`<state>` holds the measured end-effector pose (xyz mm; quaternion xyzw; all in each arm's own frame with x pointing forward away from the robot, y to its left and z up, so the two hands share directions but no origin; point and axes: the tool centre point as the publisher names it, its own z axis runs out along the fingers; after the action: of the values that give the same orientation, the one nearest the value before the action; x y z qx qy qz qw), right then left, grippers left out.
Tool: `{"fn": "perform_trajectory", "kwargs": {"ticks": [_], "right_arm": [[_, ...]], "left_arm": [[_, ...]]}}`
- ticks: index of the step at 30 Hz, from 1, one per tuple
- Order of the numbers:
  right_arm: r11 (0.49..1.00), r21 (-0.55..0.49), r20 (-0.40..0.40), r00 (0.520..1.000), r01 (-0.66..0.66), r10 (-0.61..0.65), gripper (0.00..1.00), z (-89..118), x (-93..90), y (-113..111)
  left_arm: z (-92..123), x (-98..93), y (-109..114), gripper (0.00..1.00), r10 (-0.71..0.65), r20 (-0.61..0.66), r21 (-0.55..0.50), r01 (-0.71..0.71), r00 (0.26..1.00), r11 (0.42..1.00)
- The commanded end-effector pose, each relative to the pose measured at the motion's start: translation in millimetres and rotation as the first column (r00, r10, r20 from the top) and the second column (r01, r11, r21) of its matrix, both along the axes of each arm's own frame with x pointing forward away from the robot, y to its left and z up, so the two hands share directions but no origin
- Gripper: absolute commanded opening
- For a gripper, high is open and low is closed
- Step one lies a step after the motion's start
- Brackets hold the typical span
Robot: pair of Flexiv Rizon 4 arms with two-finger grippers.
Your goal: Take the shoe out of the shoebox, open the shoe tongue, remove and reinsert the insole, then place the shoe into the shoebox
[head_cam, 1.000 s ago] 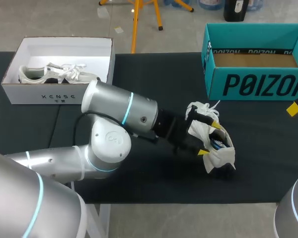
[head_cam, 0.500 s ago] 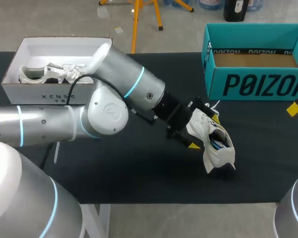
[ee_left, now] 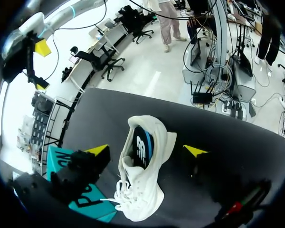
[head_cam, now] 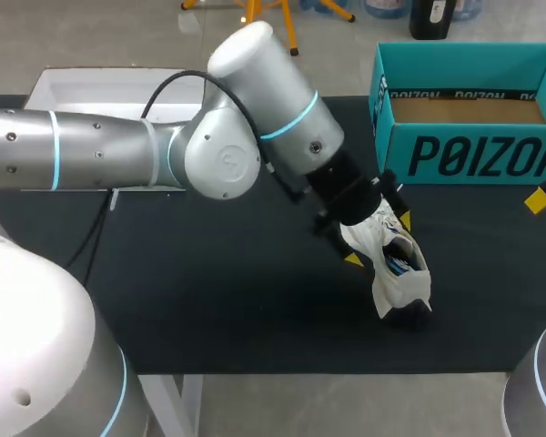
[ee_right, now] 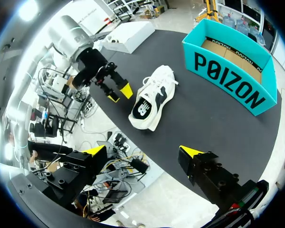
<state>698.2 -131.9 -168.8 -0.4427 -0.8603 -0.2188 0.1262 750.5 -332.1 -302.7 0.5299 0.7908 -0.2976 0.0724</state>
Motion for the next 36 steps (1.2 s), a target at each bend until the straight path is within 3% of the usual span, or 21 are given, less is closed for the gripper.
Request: {"fn": "perform_trajectory", "kwargs": {"ticks": [1,6,10,23,36], "right_arm": [[1.000,-0.003,-0.002,1.000,-0.001,0.001,1.00,-0.5,0.9,0.4],[1.000,-0.003,-0.002,1.000,-0.001,0.001,1.00,-0.5,0.9,0.4],[1.000,-0.003,-0.002,1.000,-0.001,0.001,1.00,-0.5,0.9,0.4],[1.000,-0.003,-0.002,1.000,-0.001,0.001,1.00,-0.5,0.9,0.4],[1.000,-0.003,-0.002,1.000,-0.001,0.001,1.00,-0.5,0.9,0.4]], "left_arm": [[0.1,-4.2,-8.0,0.00,0.009,0.049,0.269,-0.021,0.999,0.963],[-3.7,-5.8,-22.8,0.00,0.006,0.087,0.342,-0.035,0.996,0.939],[-11.4,-8.3,-32.4,0.00,-0.005,0.079,0.344,-0.022,0.997,0.939],[-38.2,-4.4,-25.2,0.00,0.026,0.045,0.371,-0.041,0.999,0.928],[-56.0,-3.3,-45.0,0.00,-0.012,0.012,0.391,0.006,1.000,0.921]]}}
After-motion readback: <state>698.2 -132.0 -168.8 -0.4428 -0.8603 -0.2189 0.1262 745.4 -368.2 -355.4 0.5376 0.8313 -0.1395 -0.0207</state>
